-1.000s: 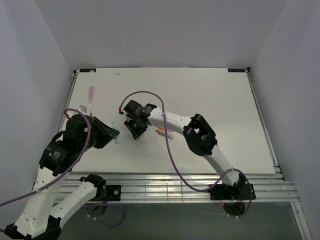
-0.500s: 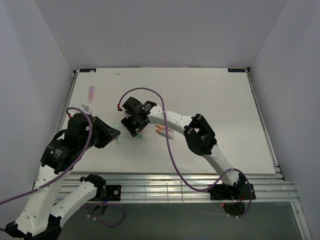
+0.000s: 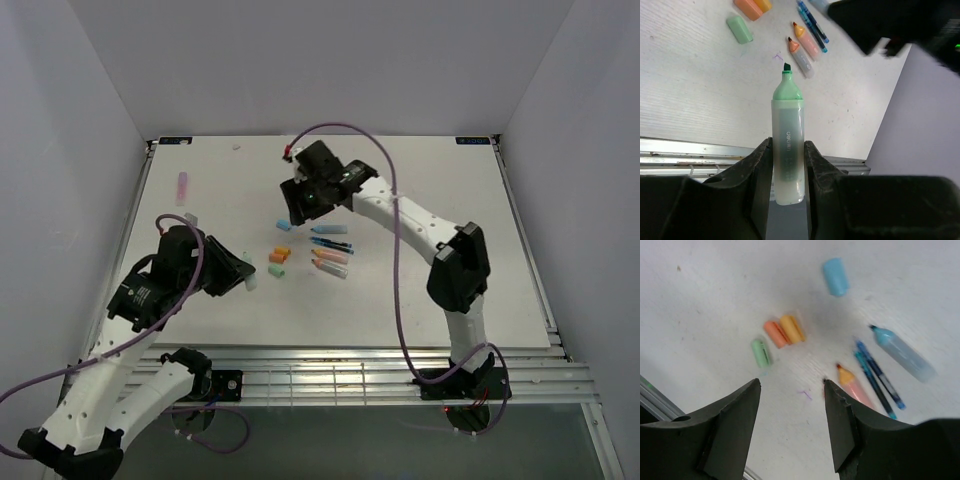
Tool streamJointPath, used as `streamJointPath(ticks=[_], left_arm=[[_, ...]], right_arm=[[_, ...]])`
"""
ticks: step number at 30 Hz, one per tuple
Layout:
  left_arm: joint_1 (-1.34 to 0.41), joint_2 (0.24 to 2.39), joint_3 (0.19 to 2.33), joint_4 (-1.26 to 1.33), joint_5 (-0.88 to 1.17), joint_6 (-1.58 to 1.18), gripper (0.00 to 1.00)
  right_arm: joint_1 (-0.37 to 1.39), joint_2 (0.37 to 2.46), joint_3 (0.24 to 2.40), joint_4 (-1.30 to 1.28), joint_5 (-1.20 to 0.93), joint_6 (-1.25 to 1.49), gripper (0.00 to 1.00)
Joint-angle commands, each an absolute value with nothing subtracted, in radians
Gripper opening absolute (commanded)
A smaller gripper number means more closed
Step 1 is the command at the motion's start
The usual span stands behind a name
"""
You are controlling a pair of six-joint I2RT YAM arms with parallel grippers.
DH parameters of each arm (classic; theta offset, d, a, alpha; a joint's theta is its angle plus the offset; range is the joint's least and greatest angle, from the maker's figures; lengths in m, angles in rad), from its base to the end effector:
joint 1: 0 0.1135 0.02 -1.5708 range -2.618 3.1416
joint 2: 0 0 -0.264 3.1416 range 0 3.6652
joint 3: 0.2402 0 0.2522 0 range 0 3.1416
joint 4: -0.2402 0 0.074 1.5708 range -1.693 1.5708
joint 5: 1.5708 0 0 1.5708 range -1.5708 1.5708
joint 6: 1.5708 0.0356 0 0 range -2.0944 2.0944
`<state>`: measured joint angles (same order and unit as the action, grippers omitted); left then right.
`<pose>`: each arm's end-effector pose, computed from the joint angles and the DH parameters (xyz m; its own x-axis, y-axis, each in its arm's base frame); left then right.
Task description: Open the pen caps
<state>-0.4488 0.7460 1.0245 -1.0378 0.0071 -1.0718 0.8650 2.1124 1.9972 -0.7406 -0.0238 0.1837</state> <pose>0.1122 -0.0543 0.3423 -0.6819 -0.6462 -0.3428 -0.3347 0.6923 -0.6392 0.3095 0.3645 0.2884 -0.6224 -0.4487 -0.6413 -0.6685 0.7309 0.1374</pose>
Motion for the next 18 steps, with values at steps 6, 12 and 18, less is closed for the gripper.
streamJointPath(ticks=[6, 12, 18], left_arm=[[-0.449, 0.911, 0.859, -0.848, 0.105, -1.161, 0.0], [-0.565, 1.162, 0.926, -0.828, -0.049, -1.207, 0.0], [-0.719, 1.452, 1.129, -0.876, -0.193, -1.307, 0.0]], right_arm=[[0.603, 1.68, 1.608, -0.788, -0.032, 0.368, 0.6], [0.583, 1.539, 1.413, -0.79, -0.034, 0.371, 0.59], [0.561, 1.431, 1.296, -0.792, -0.028, 0.379, 0.6]])
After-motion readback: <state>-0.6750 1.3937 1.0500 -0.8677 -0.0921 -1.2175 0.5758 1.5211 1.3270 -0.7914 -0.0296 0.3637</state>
